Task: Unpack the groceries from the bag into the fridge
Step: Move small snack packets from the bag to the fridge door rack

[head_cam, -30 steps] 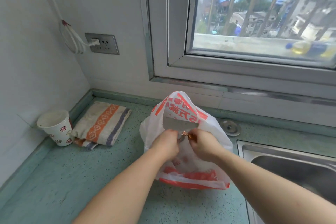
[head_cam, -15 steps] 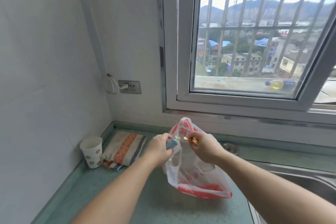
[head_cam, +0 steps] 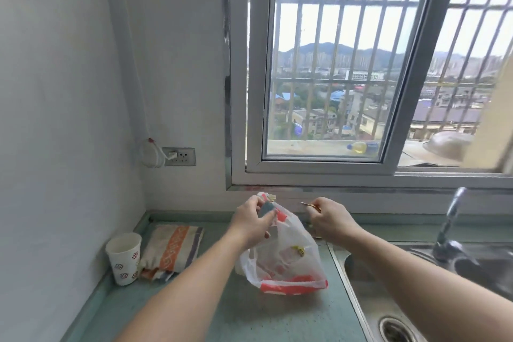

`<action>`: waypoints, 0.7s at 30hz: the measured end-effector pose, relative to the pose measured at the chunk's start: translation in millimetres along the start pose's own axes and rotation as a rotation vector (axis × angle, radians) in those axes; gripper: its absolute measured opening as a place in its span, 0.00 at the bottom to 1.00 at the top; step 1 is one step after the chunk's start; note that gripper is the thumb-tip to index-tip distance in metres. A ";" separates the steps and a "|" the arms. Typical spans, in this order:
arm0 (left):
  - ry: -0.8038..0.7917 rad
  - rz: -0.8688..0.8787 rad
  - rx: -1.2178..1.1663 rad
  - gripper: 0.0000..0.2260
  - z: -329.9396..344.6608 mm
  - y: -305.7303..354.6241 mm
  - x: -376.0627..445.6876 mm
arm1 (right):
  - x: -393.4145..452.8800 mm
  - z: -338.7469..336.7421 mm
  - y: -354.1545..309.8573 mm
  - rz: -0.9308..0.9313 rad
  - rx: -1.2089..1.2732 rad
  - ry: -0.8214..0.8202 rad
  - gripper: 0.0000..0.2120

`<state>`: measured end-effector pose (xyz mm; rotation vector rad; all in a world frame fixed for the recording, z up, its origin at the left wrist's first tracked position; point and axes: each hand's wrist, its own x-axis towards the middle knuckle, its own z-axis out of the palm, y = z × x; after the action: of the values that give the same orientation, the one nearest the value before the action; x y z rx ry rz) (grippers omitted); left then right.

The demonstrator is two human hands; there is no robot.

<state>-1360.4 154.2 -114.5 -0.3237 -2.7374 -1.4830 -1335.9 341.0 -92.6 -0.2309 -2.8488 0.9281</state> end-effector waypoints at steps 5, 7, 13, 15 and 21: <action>-0.047 0.104 0.122 0.10 20.3 48.3 -2.0 | -33.4 -53.8 21.6 0.027 -0.041 0.092 0.09; -0.094 0.157 0.128 0.09 38.0 70.8 -6.7 | -52.4 -77.1 35.3 0.036 -0.042 0.118 0.08; -0.255 0.321 0.091 0.09 102.5 146.3 -37.4 | -122.7 -149.5 85.5 0.093 -0.046 0.239 0.07; -0.314 0.364 0.110 0.11 126.4 173.6 -59.0 | -152.8 -169.9 108.5 0.141 -0.053 0.280 0.08; -0.478 0.531 0.205 0.13 203.9 251.9 -128.8 | -255.6 -229.5 179.7 0.340 -0.140 0.401 0.09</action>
<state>-1169.5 434.2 -32.3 -1.4212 -2.7442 -1.0767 -1026.7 568.1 -36.4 -0.8363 -2.5384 0.6373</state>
